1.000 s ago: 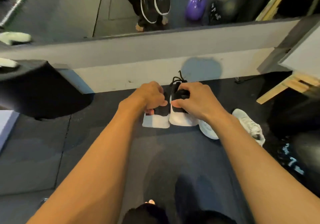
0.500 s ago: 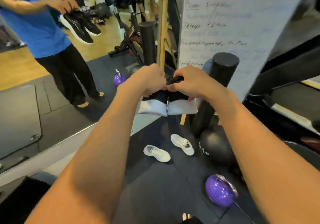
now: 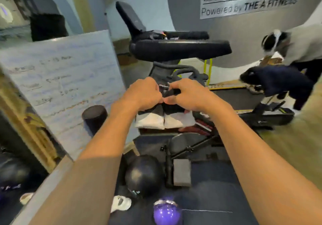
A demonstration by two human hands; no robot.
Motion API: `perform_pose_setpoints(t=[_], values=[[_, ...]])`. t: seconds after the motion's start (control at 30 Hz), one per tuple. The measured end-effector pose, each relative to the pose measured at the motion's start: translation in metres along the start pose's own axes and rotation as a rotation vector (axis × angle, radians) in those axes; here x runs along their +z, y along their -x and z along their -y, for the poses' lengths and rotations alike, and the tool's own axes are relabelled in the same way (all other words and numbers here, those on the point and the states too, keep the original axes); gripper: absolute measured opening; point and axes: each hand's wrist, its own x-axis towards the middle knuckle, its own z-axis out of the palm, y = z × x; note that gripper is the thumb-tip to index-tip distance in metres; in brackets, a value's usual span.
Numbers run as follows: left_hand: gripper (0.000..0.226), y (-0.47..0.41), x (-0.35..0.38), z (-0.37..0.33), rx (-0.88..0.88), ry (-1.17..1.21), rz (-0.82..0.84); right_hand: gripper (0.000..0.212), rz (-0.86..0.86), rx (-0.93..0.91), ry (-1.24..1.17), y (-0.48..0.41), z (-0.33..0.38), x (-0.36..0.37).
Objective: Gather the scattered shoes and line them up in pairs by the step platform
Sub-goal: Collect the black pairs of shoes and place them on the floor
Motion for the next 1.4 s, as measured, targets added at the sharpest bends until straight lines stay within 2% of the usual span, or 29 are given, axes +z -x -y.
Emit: perform_pose_setpoints(t=[0.3, 0.4, 0.77, 0.93, 1.1, 1.23, 1.4], values=[[0.017, -0.097, 0.125, -0.273, 0.417, 0.025, 0.104, 0.024, -0.211, 0.323, 0.087, 0.106, -0.216, -0.165], [0.022, -0.126, 0.169, -0.359, 0.527, 0.061, 0.109, 0.026, -0.285, 0.432, 0.142, 0.141, -0.280, -0.214], [0.020, -0.217, 0.300, -0.619, 0.962, 0.115, 0.284, 0.027, -0.470, 0.806, 0.144, 0.224, -0.486, -0.350], [0.026, -0.252, 0.348, -0.743, 1.082, 0.147, 0.381, 0.019, -0.565, 0.954, 0.231, 0.257, -0.569, -0.412], [0.023, -0.273, 0.408, -0.871, 1.213, 0.124, 0.462, 0.024, -0.552, 1.117, 0.312, 0.301, -0.663, -0.475], [0.026, -0.290, 0.462, -0.977, 1.280, 0.120, 0.467, 0.024, -0.563, 1.164, 0.310, 0.343, -0.750, -0.532], [0.026, -0.321, 0.517, -1.101, 1.273, 0.180, 0.459, 0.026, -0.571, 1.201, 0.322, 0.381, -0.853, -0.613]])
